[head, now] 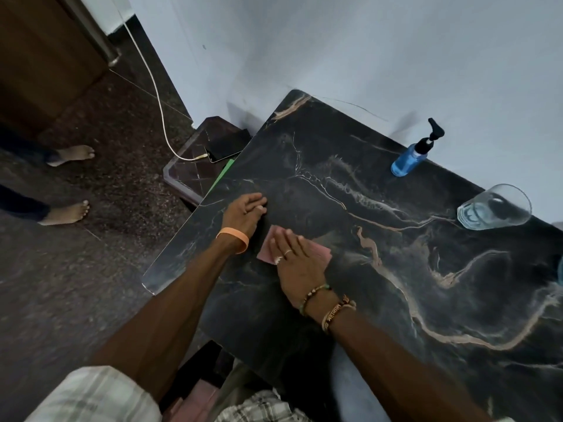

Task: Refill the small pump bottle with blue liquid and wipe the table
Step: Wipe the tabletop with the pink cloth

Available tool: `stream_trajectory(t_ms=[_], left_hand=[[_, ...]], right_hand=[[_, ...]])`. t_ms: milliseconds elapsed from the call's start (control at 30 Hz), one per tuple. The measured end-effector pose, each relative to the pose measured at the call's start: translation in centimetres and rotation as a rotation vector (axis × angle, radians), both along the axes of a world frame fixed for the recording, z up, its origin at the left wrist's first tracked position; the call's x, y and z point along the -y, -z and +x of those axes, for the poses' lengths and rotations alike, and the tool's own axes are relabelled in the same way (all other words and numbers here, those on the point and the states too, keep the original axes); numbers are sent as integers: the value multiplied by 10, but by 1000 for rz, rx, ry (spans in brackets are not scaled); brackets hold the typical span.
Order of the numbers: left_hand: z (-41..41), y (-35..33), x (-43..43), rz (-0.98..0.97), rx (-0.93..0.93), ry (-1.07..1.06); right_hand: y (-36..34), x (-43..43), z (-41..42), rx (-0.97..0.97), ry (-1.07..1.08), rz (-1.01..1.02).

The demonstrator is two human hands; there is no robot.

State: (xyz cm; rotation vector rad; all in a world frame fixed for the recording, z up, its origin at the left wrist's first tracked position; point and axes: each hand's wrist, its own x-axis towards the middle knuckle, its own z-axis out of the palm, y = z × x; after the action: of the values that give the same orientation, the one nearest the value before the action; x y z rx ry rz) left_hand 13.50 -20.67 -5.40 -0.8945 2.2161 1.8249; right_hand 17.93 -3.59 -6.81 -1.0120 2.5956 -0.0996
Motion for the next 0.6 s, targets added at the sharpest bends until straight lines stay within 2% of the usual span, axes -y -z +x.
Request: stream_trajectory(t_ms=[100, 200, 267, 333, 433, 533, 600], left_hand=[[3, 3, -4, -95, -50, 11], [6, 4, -10, -263, -86, 62], [9, 3, -15, -342, -117, 98], [13, 2, -19, -433, -161, 148], [21, 5, -15, -538, -187, 188], [25, 9, -5, -565, -170, 228], [25, 8, -3, -550, -199, 223]], right_hand=[[-2, 11, -34, -63, -134, 20], [-8, 14, -69, -19, 10, 67], [-7, 8, -64, -35, 71, 86], [-2, 0, -38, -91, 2, 110], [4, 0, -5, -59, -181, 90], [0, 22, -29, -78, -269, 92], [-5, 31, -56, -84, -237, 90]])
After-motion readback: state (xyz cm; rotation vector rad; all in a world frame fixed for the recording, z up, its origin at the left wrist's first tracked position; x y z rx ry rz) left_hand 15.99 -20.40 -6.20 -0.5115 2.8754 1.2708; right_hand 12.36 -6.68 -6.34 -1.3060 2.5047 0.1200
